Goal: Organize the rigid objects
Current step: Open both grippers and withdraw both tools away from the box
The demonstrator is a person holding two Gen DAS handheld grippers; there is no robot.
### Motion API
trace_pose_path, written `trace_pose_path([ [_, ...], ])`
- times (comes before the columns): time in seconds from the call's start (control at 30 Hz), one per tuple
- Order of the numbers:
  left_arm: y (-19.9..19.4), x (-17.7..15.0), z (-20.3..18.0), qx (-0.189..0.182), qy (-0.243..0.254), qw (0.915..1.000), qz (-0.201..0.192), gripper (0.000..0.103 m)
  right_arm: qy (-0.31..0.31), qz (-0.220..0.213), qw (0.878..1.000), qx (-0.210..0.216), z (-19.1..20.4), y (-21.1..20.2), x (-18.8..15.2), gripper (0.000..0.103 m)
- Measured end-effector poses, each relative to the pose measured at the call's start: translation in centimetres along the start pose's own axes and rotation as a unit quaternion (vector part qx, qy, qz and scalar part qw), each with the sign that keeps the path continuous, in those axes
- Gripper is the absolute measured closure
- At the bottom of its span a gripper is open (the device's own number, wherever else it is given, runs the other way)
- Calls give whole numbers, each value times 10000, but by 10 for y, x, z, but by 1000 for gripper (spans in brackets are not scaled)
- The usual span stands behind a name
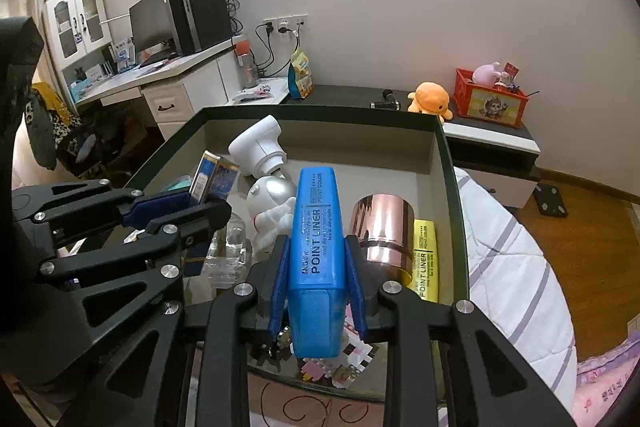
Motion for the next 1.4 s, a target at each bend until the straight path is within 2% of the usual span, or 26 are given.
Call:
trace_pose_path([
  [0.03, -3, 1, 1, 11, -4, 10000, -59, 86, 13, -21, 10000, -1, -1, -1, 1, 75],
  [0.1, -15, 5, 6, 143, -25, 9996, -237, 76, 28, -103, 9999, -10, -1, -7, 2, 67],
  [0.17, -28, 6, 15, 359, -75, 9985, -409, 47, 119, -216, 9997, -74, -4, -17, 4, 62],
  [0.23, -45, 7, 23, 534, -196, 9964, -636, 29, 254, -350, 9991, 15, -6, -30, 5, 58],
  [0.27, -59, 7, 30, 581, -326, 9947, -785, 21, 301, -412, 9987, 10, -7, -37, 6, 49],
  [0.3, -71, 6, 34, 558, -431, 9934, -905, 18, 340, -523, 9981, -16, -8, -47, 8, 39],
  [0.37, -91, 4, 40, 470, -586, 9915, -1067, 4, 365, -649, 9972, -9, -7, -63, 9, 28],
  [0.4, -104, 2, 43, 425, -658, 9902, -1158, 2, 395, -716, 9967, 15, -6, -72, 9, 24],
  [0.53, -157, -14, 47, 530, -684, 9846, -1520, 0, 282, -1059, 9940, -14, 6, -119, 4, 21],
  [0.63, -191, -31, 44, 669, -654, 9810, -1697, 0, 160, -1304, 9913, -63, 16, -150, -3, 15],
  [0.7, -211, -42, 41, 709, -656, 9782, -1837, 0, 66, -1519, 9883, -150, 25, -177, -12, 0],
  [0.93, -279, -95, 28, 889, -824, 9677, -2212, 0, -137, -2000, 9790, -371, 48, -244, -46, 0],
  [1.07, -312, -123, 22, 1033, -940, 9598, -2433, 0, -67, -2139, 9743, -707, 48, -271, -70, 0],
  [1.23, -334, -134, 10, 996, -822, 9585, -2540, 0, 90, -2202, 9721, -807, 53, -292, -95, 0],
  [1.3, -339, -136, 7, 1016, -780, 9570, -2603, 0, 130, -2173, 9728, -785, 52, -296, -99, 0],
  [1.4, -342, -137, 0, 986, -680, 9591, -2566, 0, 119, -2194, 9724, -785, 54, -301, -100, 0],
])
Point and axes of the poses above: each gripper's, at about its wrist camera, not at the fingertips, and y roughly the way its jaws point, z to its left, x to its top, the point moved 8 cm from there along y, roughly the way its jaws point, and after that the axes turned 1 degree about z, right-handed, at the moved point
